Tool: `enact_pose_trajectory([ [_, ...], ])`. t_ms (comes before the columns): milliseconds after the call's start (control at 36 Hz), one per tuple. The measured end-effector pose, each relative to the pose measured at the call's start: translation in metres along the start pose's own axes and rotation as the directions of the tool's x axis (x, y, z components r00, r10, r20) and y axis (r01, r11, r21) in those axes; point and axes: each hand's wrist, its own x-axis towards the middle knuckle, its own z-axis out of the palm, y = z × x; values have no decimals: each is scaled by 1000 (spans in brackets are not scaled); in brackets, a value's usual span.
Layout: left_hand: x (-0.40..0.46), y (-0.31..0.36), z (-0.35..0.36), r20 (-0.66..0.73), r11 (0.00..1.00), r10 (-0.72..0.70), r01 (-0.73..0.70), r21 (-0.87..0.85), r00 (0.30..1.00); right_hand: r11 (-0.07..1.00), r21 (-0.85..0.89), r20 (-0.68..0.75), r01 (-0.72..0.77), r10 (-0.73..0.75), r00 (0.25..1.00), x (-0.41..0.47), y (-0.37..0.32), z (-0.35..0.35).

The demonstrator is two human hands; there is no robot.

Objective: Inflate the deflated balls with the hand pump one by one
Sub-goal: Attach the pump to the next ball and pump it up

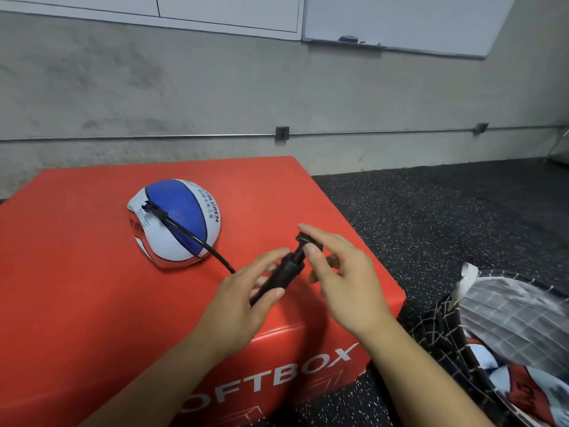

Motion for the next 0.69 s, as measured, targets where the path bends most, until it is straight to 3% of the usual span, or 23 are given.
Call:
enact_pose_trajectory([
  [250, -2, 1, 5, 65, 995, 15, -21, 102, 998, 978, 207, -321, -12, 80, 944, 23, -21, -62],
  [472, -3, -1, 6, 69, 993, 22, -30, 112, 997, 990, 137, -344, -23, 70, 936, 17, -24, -60],
  [694, -3, -6, 3, 35, 994, 31, -35, 105, 999, 992, 121, -279, -26, 59, 959, 9, -27, -20],
])
